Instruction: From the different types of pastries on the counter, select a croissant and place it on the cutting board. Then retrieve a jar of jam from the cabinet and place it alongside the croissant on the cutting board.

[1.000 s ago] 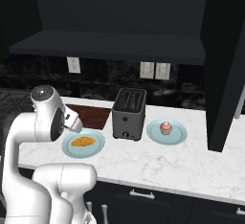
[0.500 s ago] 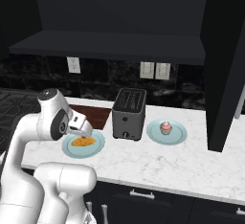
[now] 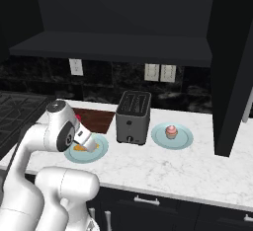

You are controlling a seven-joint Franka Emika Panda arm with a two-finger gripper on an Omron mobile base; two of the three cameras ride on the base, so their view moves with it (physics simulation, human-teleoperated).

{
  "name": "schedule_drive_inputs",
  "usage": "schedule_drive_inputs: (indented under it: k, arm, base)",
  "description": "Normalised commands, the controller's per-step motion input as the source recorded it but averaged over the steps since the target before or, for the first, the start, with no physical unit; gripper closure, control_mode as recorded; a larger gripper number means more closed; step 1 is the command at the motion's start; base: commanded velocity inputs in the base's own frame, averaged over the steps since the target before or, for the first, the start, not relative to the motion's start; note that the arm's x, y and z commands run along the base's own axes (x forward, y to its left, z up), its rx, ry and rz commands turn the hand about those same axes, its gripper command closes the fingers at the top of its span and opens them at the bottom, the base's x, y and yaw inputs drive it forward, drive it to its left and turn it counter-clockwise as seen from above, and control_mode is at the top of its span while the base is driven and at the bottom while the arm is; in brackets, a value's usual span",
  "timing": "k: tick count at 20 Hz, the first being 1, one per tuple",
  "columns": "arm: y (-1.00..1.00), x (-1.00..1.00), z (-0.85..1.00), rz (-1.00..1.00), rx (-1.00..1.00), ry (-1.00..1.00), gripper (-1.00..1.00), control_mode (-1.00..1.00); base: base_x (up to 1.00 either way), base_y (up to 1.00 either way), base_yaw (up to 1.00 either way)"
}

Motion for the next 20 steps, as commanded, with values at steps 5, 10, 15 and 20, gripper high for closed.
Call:
schedule_drive_inputs:
  k: [5,10,15,20]
  arm:
    - [-0.12,0.01,0.0,-0.27,0.19,0.02,-1.0,-1.0]
    - [0.0,0.35,0.12,-0.14,0.2,0.05,-1.0,-1.0]
    - [0.33,0.28,0.01,-0.16,0.04,0.01,-1.0,-1.0]
    - [0.3,0.23,0.0,-0.1,0.0,0.0,-1.0,-1.0]
  base:
    - [0.0,0.0,0.0]
    - [0.0,0.0,0.0]
    - [0.0,0.0,0.0]
    - [0.0,0.0,0.0]
